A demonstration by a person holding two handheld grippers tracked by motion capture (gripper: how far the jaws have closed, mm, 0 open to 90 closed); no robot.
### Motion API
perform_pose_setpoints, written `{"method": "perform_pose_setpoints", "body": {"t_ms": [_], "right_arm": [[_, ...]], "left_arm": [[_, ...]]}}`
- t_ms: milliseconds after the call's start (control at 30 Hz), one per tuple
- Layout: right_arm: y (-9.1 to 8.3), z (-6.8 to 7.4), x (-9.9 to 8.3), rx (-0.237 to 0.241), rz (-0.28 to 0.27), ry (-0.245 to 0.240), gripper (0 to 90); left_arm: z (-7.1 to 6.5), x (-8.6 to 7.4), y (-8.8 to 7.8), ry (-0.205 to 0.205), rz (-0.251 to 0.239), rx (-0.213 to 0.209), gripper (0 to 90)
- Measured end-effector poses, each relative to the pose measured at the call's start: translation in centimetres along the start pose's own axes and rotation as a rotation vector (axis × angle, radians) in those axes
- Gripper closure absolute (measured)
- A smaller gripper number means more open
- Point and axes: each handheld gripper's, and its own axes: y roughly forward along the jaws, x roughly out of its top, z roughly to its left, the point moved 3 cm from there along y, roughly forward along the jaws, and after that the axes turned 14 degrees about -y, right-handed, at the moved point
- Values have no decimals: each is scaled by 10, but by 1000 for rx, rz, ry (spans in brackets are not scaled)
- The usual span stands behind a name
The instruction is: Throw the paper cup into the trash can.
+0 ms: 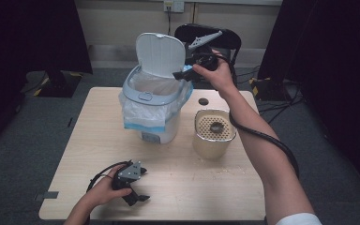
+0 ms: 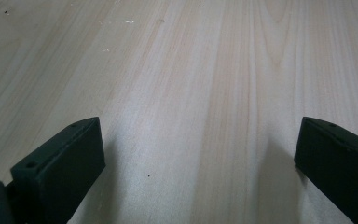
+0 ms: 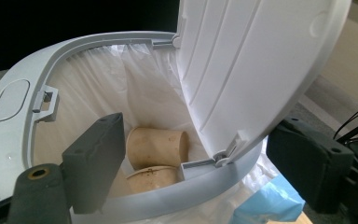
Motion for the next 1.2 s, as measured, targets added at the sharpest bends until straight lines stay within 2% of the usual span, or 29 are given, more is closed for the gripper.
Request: {"method": "perform_pose_setpoints", "body": {"t_ms": [133, 667, 933, 1200], "right_arm": [[-1, 1, 2, 0, 6, -21, 199], [-6, 7, 12, 8, -33, -32, 197], [-3, 18, 21, 25, -30, -67, 181], [0, 25, 21, 39, -42, -55, 169]], "left_arm": [[0, 0, 0, -1, -1, 1, 10], [0, 0, 0, 2, 0, 0, 10], [0, 0, 0, -1, -1, 0, 9], [0, 0, 0, -1, -1, 2, 9]]}}
